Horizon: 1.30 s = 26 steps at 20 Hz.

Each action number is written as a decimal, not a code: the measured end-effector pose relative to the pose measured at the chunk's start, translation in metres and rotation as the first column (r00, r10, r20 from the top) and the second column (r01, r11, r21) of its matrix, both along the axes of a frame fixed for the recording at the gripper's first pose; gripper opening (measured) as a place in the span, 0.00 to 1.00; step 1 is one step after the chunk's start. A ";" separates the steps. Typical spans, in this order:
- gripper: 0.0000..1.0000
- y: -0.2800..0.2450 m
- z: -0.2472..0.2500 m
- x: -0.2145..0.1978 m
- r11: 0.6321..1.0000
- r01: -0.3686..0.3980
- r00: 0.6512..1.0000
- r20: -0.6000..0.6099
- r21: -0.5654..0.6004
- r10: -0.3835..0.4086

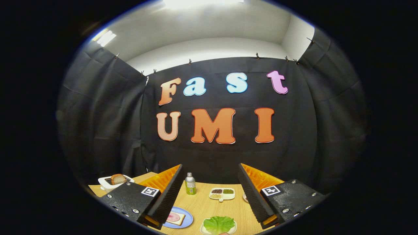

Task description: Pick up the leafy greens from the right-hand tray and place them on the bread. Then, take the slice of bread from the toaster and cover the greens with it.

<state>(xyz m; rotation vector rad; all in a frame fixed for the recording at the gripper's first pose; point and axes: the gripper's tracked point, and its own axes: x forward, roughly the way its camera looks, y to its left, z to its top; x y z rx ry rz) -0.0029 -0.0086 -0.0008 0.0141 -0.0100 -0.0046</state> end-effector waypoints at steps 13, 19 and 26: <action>0.98 -0.002 -0.012 0.005 1.000 -0.004 0.998 -0.056 0.007 0.004; 0.98 -0.006 -0.046 0.014 1.000 0.001 0.987 -0.158 -0.022 -0.004; 0.98 -0.004 -0.102 0.027 0.999 -0.032 0.936 -0.350 0.008 0.032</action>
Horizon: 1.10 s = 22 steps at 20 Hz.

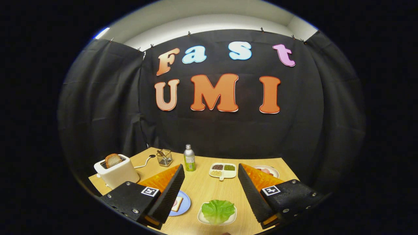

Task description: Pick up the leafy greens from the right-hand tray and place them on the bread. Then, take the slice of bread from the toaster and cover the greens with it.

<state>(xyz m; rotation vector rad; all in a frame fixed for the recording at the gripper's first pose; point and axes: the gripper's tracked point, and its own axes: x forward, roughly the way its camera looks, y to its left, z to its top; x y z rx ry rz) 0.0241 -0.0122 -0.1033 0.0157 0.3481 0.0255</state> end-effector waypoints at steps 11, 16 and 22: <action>0.98 -0.010 -0.154 -0.003 0.999 -0.038 0.883 -0.469 -0.016 0.026; 0.98 -0.006 -0.211 -0.018 0.995 -0.096 0.754 -0.652 0.006 0.077; 0.95 -0.004 -0.266 -0.031 0.996 -0.088 0.611 -0.788 0.017 0.067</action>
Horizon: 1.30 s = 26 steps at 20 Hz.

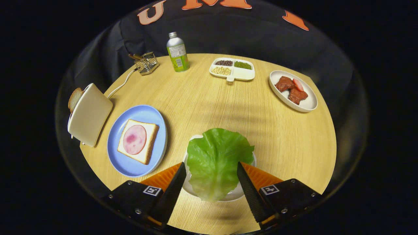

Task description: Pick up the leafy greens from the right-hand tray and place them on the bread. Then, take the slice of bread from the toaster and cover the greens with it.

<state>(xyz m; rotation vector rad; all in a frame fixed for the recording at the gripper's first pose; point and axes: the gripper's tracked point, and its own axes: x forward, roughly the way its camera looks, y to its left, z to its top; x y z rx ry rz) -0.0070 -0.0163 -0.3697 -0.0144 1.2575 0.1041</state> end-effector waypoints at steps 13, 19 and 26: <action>0.66 -0.012 -0.026 -0.001 0.996 0.067 0.993 -0.096 -0.065 -0.073; 0.21 -0.023 -0.028 0.002 0.990 0.129 0.987 -0.085 -0.066 -0.134; 0.05 -0.012 -0.009 0.014 0.985 0.173 0.985 -0.030 0.019 -0.173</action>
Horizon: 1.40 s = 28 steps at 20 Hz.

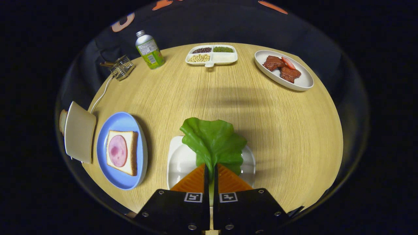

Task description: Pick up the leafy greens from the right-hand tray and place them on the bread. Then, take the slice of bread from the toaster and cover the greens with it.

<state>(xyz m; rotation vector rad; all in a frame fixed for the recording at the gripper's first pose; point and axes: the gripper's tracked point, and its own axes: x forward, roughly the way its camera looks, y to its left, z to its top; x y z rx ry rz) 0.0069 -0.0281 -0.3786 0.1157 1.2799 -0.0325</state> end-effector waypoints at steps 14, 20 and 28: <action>0.04 0.101 0.055 0.025 0.984 -0.123 0.986 0.125 0.130 0.106; 0.04 0.140 0.044 0.032 0.973 -0.155 0.984 0.118 0.172 0.136; 0.13 0.169 0.018 0.036 0.974 -0.182 0.982 0.073 0.134 0.174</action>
